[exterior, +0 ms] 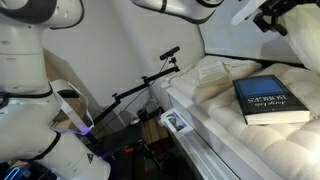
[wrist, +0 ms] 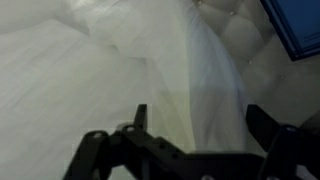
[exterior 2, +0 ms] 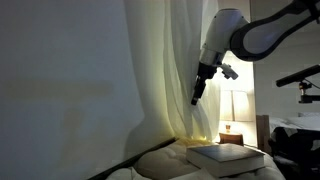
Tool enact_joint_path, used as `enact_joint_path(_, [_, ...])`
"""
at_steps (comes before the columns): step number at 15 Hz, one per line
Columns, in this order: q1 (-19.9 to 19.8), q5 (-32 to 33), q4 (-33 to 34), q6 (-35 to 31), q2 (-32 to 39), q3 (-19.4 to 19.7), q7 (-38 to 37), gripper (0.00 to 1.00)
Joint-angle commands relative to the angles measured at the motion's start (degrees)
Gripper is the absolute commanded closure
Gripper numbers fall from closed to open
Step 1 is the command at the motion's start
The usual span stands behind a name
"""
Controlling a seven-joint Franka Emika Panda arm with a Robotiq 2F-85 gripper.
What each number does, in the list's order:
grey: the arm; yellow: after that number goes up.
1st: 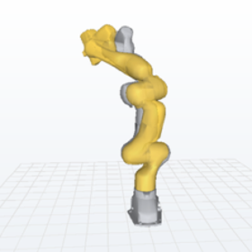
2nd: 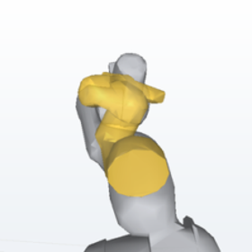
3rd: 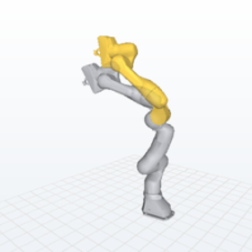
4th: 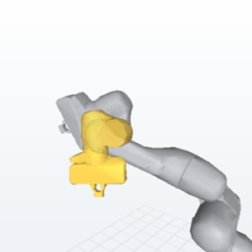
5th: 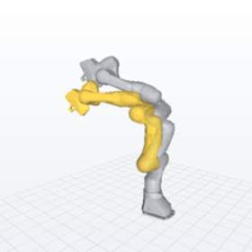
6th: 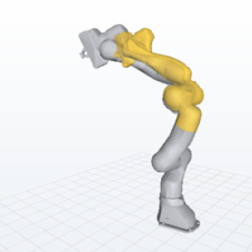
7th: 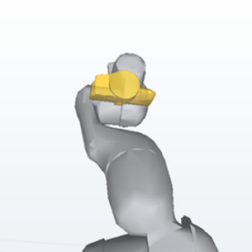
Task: Pull the curtain
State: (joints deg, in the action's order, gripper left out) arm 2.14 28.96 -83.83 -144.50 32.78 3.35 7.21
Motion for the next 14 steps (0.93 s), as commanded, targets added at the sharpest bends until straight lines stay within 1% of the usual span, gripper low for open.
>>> enact_joint_path(1, [1.6,3.1,-0.3,-4.9,1.0,3.6,-0.5,0.00])
enact_joint_path(4, [3.5,7.6,0.1,-10.1,2.4,7.7,-5.0,0.00])
enact_joint_path(5, [3.6,8.5,0.0,-11.1,2.7,8.2,-5.2,0.00])
enact_joint_path(8, [2.8,7.6,-0.7,-11.4,2.7,7.0,-2.9,0.00])
enact_joint_path(10, [1.3,5.3,-0.9,-10.2,2.6,4.6,0.6,0.00])
enact_joint_path(11, [1.0,5.0,-1.1,-10.2,2.5,4.1,1.6,0.25])
enact_joint_path(12, [0.9,4.5,-1.3,-10.3,2.4,3.8,2.6,0.26])
enact_joint_path(14, [0.6,2.9,-1.6,-9.3,1.7,3.0,3.4,0.42])
